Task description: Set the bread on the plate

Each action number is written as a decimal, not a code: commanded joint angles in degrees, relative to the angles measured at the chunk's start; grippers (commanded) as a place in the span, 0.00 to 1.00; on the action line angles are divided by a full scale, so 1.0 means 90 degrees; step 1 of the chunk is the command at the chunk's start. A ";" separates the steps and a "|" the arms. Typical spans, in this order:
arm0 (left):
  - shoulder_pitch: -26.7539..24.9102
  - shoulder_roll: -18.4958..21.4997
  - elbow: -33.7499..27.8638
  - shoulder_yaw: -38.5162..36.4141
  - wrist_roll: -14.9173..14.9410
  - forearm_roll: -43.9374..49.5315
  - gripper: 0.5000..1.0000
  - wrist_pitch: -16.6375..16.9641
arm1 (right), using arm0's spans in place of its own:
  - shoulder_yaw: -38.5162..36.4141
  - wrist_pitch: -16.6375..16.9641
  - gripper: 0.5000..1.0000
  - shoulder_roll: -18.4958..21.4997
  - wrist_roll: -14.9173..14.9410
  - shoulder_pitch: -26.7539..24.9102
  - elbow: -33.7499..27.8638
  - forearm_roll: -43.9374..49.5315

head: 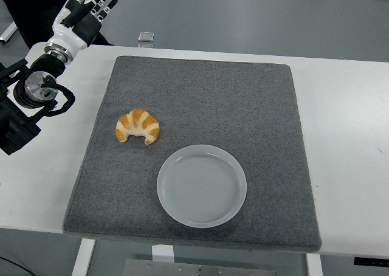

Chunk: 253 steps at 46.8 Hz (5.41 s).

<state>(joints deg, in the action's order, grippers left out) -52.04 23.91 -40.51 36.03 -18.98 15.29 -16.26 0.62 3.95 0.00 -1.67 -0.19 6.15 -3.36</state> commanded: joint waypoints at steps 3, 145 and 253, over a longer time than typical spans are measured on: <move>0.0030 0.0010 -0.0137 -0.0039 -0.0146 -0.0029 1.00 0.0019 | 0.0000 0.0000 0.90 0.0000 0.0000 -0.0008 0.0000 0.0003; -0.1630 0.1650 -0.2725 -0.4639 0.0244 -0.8925 0.70 0.0381 | 0.0000 0.0000 0.90 0.0000 0.0000 0.0002 0.0000 -0.0007; -0.3515 0.1338 -0.4366 -0.2949 -0.1211 -0.9189 0.00 -0.0615 | 0.0000 0.0000 0.90 0.0000 0.0000 -0.0008 0.0000 0.0003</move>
<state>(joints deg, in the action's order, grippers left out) -84.25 37.16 -79.25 9.59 -29.78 -67.21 -21.72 0.61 3.96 0.00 -1.67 -0.24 6.15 -3.38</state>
